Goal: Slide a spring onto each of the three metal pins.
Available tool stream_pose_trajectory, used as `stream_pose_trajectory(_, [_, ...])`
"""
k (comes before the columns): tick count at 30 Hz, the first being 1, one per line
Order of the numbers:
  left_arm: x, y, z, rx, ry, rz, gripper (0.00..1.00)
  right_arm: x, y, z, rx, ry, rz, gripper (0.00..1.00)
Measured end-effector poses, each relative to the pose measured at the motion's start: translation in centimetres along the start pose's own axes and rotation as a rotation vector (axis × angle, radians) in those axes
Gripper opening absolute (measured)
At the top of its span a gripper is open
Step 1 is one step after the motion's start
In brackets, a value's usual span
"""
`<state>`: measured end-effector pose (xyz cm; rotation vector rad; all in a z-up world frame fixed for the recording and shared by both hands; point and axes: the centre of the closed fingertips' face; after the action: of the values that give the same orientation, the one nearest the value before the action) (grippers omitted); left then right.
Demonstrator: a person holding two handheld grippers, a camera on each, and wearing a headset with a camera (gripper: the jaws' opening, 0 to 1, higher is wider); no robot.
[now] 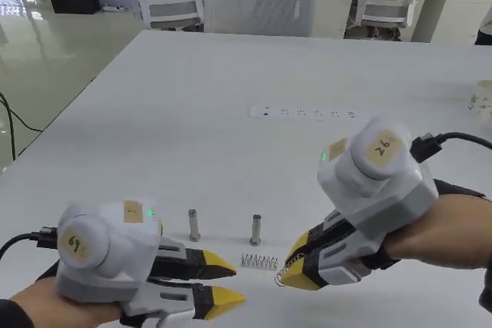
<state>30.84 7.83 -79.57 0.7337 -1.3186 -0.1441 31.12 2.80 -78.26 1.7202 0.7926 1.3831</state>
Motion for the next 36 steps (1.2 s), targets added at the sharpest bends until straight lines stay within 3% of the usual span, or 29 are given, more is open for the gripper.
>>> stream_pose_trajectory(8, [-1.4, 1.6, -0.8, 0.057, 0.050, 0.009, 0.18, -0.9, 0.8, 1.0, -0.020, -0.027, -0.001, 0.09])
stream_pose_trajectory(17, [-1.7, 3.3, -2.0, 0.134, 0.094, 0.043, 0.26, -1.5, 1.4, 1.5, -0.032, -0.042, -0.005, 0.09])
stream_pose_trajectory(36, [-3.4, 5.1, -2.0, 0.225, 0.179, 0.066, 0.43, -3.3, 3.0, 3.2, -0.066, -0.065, -0.048, 0.09])
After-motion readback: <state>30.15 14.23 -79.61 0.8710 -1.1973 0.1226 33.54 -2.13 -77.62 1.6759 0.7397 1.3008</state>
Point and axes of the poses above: the centre of the closed fingertips' face, and the gripper's own axes: y roughly backward along the fingers, z roughly to its right, x roughly out of its top, and after that the axes turned 7 degrees about -z, right-handed
